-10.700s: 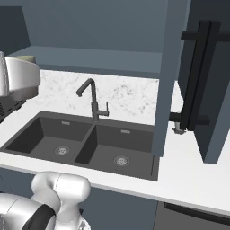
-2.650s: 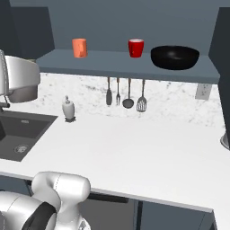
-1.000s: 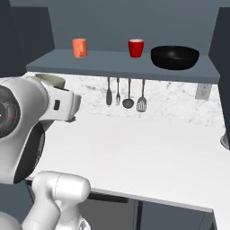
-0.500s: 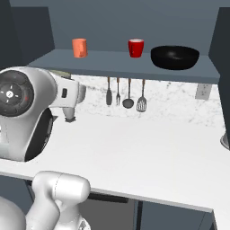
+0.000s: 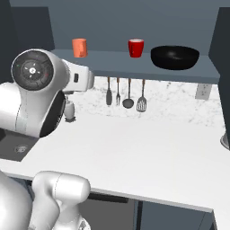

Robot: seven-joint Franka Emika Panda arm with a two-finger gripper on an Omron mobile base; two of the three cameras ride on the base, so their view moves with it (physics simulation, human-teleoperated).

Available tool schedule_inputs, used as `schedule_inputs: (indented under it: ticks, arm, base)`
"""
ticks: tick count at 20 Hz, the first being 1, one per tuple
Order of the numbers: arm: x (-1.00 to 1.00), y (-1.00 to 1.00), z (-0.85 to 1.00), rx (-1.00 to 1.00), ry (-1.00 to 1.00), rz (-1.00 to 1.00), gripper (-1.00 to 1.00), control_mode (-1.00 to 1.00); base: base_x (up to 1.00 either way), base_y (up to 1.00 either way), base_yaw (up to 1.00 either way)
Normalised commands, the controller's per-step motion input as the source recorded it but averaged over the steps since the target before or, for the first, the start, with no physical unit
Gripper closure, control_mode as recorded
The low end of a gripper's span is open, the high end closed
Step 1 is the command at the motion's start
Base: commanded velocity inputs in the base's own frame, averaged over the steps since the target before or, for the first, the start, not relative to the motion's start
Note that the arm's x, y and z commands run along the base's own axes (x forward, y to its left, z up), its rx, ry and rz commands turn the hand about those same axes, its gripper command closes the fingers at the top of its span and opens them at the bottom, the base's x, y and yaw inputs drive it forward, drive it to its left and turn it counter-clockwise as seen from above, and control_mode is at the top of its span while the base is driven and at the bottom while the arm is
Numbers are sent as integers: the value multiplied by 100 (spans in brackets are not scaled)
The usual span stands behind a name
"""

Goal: Gather all objects into one cabinet and sort the glasses and bowls to opposite sides.

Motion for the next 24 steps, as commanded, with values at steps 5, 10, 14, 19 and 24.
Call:
schedule_inputs:
  ticks: [5, 10, 14, 19, 24]
  arm:
    - [13, -3, 0, 0, 1, 2, 100, -100]
    - [13, 0, 17, 14, -6, 0, 100, -100]
    - [19, 0, 21, 2, -9, -3, 100, -100]
    - [9, 0, 2, 0, -16, -2, 100, -100]
    - [0, 0, 0, -1, -13, 0, 100, -100]
  base:
    - [0, 0, 0]
    - [0, 0, 0]
    - [0, 0, 0]
    - [0, 0, 0]
    - [0, 0, 0]
